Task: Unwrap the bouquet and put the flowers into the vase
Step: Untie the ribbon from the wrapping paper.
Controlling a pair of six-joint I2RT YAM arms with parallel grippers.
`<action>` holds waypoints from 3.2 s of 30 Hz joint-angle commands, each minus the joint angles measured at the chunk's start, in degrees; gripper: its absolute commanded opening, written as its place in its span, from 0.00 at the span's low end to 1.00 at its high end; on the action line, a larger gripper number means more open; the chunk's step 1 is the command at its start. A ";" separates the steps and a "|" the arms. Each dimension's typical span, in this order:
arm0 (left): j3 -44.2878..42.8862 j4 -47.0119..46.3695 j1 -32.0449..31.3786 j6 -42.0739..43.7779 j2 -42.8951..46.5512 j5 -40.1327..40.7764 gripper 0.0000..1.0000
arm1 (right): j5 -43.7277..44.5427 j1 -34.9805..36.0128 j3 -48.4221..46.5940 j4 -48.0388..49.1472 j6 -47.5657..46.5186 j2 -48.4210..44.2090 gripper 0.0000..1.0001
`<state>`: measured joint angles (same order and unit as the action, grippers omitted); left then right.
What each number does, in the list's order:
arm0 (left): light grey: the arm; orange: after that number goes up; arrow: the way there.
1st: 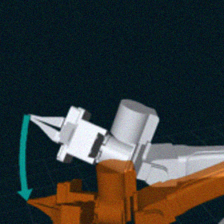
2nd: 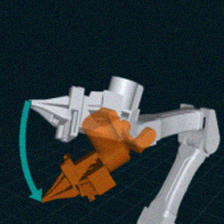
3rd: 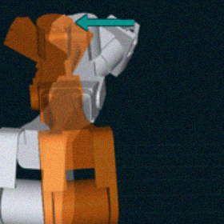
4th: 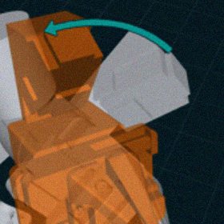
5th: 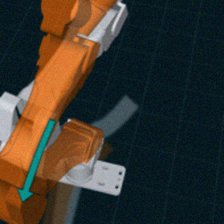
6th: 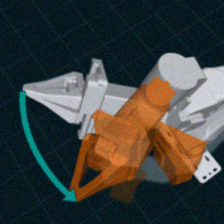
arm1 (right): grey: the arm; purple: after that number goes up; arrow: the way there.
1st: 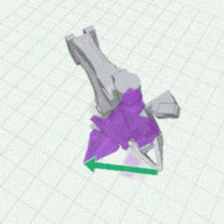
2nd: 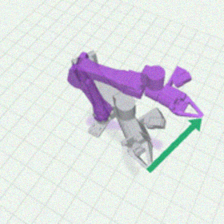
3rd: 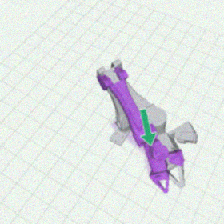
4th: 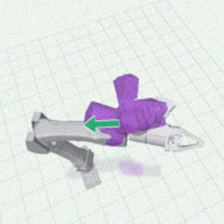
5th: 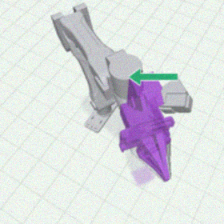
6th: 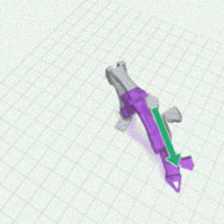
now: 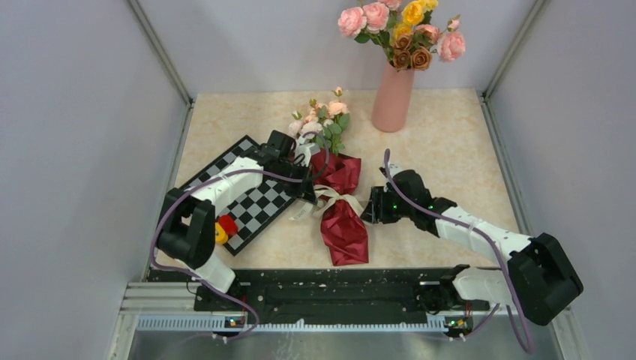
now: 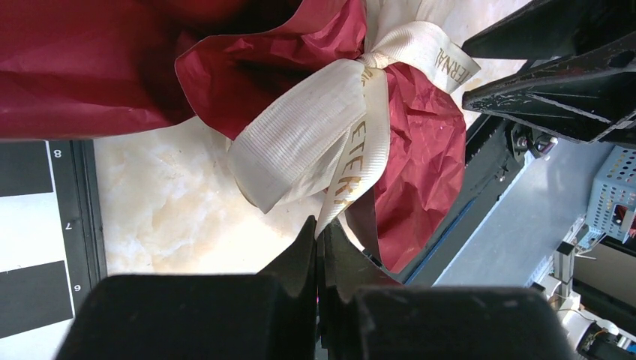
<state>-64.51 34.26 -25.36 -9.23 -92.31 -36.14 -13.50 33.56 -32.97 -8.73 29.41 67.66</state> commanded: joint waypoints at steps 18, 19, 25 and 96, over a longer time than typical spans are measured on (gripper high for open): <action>-0.92 -0.51 0.52 1.40 2.49 0.75 0.00 | 0.90 -0.42 -10.19 -2.63 -4.38 2.17 0.00; -0.85 -0.51 0.52 1.39 2.49 0.71 0.00 | 1.57 -0.43 -11.84 -3.50 -5.31 3.09 0.00; -0.88 -0.69 0.53 1.16 2.63 0.01 0.00 | 4.06 -0.43 -20.89 -4.98 -10.71 10.55 0.00; -0.30 -1.83 2.62 -0.05 4.19 -0.40 0.00 | 4.07 -8.16 8.26 24.05 23.39 -1.91 0.69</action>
<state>-64.51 33.47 -23.00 -9.06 -90.63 -35.14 -12.05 25.98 -22.85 6.70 45.28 63.68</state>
